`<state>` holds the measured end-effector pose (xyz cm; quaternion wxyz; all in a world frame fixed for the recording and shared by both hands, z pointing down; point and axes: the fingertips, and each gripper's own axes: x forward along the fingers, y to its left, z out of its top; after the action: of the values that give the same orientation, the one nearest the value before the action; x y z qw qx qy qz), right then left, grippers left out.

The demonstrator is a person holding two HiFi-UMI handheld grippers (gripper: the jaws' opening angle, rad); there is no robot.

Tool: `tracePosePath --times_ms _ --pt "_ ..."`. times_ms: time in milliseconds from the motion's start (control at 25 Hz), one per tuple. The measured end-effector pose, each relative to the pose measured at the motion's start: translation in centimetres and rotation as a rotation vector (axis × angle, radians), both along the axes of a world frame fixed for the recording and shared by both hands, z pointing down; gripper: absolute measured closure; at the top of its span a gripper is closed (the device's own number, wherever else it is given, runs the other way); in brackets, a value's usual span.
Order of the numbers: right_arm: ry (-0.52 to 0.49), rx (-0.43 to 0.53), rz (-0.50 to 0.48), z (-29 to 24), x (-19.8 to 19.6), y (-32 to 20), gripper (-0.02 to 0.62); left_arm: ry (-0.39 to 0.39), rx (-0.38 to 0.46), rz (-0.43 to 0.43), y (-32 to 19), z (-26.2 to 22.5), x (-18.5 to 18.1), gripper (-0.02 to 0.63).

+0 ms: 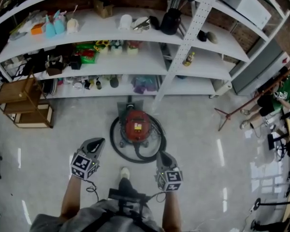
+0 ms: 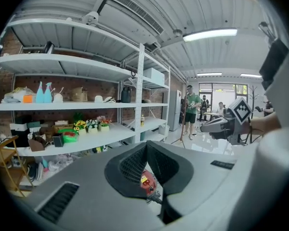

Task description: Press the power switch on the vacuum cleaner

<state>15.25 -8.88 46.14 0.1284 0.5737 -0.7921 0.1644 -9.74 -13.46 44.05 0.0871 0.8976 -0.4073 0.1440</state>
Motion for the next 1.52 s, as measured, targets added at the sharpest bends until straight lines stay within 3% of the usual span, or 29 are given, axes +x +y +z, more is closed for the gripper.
tracePosePath --times_ms 680,1520 --pt "-0.031 -0.156 -0.061 8.4 0.6 -10.7 0.591 -0.032 -0.149 0.058 -9.3 9.2 6.4 0.598" --pt "-0.038 -0.305 -0.099 22.4 1.8 -17.6 0.591 -0.028 -0.282 0.030 -15.7 20.8 8.3 0.598"
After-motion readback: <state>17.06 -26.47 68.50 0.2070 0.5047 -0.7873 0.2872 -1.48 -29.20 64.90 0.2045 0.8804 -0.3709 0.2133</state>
